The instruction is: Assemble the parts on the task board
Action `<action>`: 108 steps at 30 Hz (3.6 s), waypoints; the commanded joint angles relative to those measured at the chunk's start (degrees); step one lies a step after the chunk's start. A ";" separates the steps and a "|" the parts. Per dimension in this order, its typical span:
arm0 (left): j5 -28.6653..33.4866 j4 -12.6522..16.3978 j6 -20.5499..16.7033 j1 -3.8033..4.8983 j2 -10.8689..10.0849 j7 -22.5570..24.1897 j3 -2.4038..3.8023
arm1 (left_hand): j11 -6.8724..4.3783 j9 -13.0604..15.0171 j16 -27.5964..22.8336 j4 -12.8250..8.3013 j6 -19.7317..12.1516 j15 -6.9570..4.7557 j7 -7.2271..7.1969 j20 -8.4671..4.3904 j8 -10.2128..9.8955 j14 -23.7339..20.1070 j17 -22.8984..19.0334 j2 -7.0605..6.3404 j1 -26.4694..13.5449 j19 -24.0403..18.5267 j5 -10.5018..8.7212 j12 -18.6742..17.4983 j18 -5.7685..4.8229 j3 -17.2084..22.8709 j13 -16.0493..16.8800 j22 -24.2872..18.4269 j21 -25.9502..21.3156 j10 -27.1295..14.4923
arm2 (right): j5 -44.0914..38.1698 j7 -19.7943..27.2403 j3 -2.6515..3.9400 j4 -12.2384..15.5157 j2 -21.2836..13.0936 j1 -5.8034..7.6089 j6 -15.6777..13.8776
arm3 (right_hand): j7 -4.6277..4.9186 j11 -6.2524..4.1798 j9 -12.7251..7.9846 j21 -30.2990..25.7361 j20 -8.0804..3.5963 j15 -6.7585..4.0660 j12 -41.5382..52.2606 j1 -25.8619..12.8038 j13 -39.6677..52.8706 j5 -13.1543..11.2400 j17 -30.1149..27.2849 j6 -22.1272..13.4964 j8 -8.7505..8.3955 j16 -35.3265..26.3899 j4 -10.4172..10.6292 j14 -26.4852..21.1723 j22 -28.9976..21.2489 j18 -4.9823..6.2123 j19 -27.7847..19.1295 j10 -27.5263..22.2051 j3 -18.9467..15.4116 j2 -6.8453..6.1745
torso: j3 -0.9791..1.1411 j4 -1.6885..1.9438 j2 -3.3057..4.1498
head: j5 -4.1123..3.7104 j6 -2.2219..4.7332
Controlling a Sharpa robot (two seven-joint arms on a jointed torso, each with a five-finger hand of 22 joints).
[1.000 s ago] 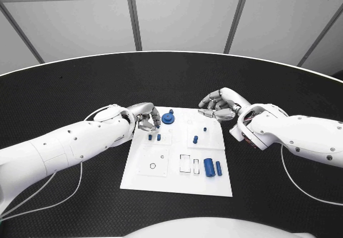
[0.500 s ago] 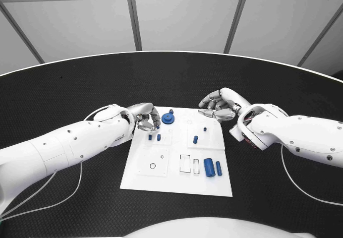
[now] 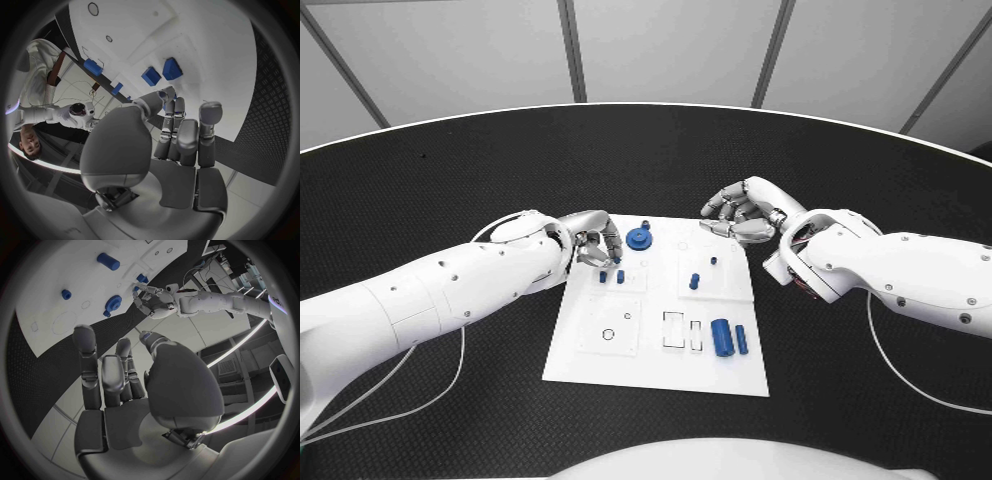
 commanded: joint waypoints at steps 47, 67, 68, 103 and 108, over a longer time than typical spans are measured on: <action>0.03 -1.36 -0.17 0.00 1.06 -0.12 0.00 | 0.33 0.32 -0.17 1.27 0.45 0.06 0.22 0.07 -0.81 -0.56 -2.96 1.21 -0.72 -0.12 0.15 -1.62 -0.42 0.06 0.03 0.43 -0.24 1.19 | 0.00 0.00 0.00 0.20 -0.21 0.01 -0.07 | -0.05 -0.12 0.03 -0.30 -0.05 -0.22 0.31 -0.39 -0.06 0.27 0.17 0.45 0.22 -0.46 -0.01 0.25 -0.05 0.68 0.46 0.49 0.56 -0.38 | 0.06 -0.04 -0.06 | 0.17 0.14; 2.69 -1.20 -1.74 -0.02 0.07 0.65 0.00 | 0.15 0.76 -0.53 2.43 1.05 -0.11 0.05 -0.07 -0.78 -0.78 -5.14 2.40 -1.38 0.19 0.23 -2.48 -0.47 0.84 0.15 0.62 -0.09 1.96 | 0.00 0.11 0.00 0.06 -0.20 0.01 -0.07 | -0.05 -0.12 0.03 -0.31 -0.05 -0.22 0.35 -0.44 -0.03 0.26 0.18 0.46 0.22 -0.47 0.01 0.26 -0.05 0.68 0.48 0.52 0.55 -0.37 | -0.04 0.02 -0.02 | 0.27 0.19; 2.99 -1.14 -1.76 -0.02 -0.01 0.71 0.00 | 0.15 0.77 -0.53 2.44 1.05 -0.11 0.04 -0.08 -0.79 -0.78 -5.14 2.37 -1.40 0.21 0.22 -2.51 -0.47 0.84 0.15 0.65 -0.08 1.97 | 0.00 0.12 0.00 0.06 -0.20 0.01 -0.07 | -0.05 -0.12 0.03 -0.31 -0.05 -0.22 0.35 -0.44 -0.03 0.26 0.18 0.46 0.22 -0.47 0.01 0.26 -0.05 0.68 0.48 0.52 0.55 -0.37 | -0.05 0.01 -0.03 | 0.28 0.17; 7.25 -0.80 -2.10 -0.02 0.09 2.06 0.00 | 0.12 0.94 -0.32 2.36 0.90 -0.15 0.02 -0.19 -0.91 -0.32 -3.53 1.66 -1.63 0.09 0.14 -2.96 -0.40 0.57 0.19 0.28 -0.28 1.99 | 0.00 0.11 0.00 0.19 -0.32 0.00 -0.08 | -0.05 -0.12 0.03 -0.31 -0.05 -0.22 0.35 -0.44 -0.03 0.26 0.18 0.46 0.22 -0.47 0.01 0.26 -0.05 0.68 0.48 0.52 0.55 -0.37 | 0.03 0.02 0.01 | 0.00 0.25; 7.25 -1.03 -1.90 -0.02 0.37 2.06 0.00 | 0.15 0.97 -0.27 2.38 0.81 -0.14 0.02 -0.20 -0.98 -0.24 -3.10 1.53 -1.69 -0.04 0.13 -3.12 -0.36 0.48 0.18 -0.02 -0.44 1.90 | 0.00 0.10 0.00 0.23 -0.34 0.00 -0.09 | -0.05 -0.12 0.03 -0.31 -0.05 -0.22 0.35 -0.44 -0.03 0.26 0.18 0.46 0.22 -0.47 0.01 0.26 -0.05 0.68 0.48 0.52 0.55 -0.37 | 0.00 -0.05 0.04 | -0.01 0.25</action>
